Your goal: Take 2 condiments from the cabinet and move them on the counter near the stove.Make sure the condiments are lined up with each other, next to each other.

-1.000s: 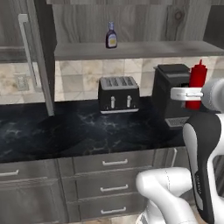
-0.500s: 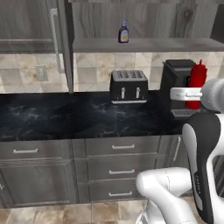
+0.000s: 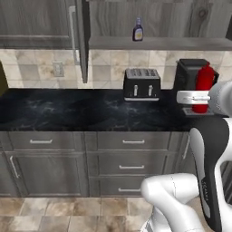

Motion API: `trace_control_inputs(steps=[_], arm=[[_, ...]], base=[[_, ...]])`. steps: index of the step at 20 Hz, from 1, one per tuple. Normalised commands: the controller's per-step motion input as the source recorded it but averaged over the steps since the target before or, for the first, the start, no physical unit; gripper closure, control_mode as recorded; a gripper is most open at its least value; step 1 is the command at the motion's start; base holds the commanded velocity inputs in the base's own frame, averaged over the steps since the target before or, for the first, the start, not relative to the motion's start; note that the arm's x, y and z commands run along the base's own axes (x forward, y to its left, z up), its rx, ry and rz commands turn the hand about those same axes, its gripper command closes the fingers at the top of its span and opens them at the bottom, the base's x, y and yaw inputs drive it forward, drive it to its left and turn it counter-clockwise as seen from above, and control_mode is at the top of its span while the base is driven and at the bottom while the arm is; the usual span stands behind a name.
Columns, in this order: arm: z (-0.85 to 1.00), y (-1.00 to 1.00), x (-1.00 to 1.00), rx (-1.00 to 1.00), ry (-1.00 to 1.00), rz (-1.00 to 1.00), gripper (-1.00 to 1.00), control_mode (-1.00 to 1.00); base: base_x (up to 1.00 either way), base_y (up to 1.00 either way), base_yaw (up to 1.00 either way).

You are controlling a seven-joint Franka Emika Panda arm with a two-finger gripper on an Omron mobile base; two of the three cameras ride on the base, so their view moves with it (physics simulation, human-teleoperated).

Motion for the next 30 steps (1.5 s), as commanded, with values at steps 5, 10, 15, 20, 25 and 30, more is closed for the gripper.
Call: trace_control_inputs(steps=[5,10,15,20,25,30], arm=[[0.0,0.0,0.0,0.0,0.0,0.0,1.0,1.0],[0.0,0.0,0.0,0.0,0.0,0.0,1.0,1.0],[0.0,0.0,0.0,0.0,0.0,0.0,1.0,1.0],[0.0,0.0,0.0,0.0,0.0,0.0,1.0,1.0],[0.0,0.0,0.0,0.0,0.0,0.0,1.0,1.0],[0.0,0.0,0.0,0.0,0.0,0.0,1.0,1.0]], base=[[-0.38,0.27,0.19],[-0.38,0.22,0.2],[-0.34,0.24,0.2],[-0.28,0.29,0.2],[-0.12,0.28,0.21],[-0.01,0.45,0.21]])
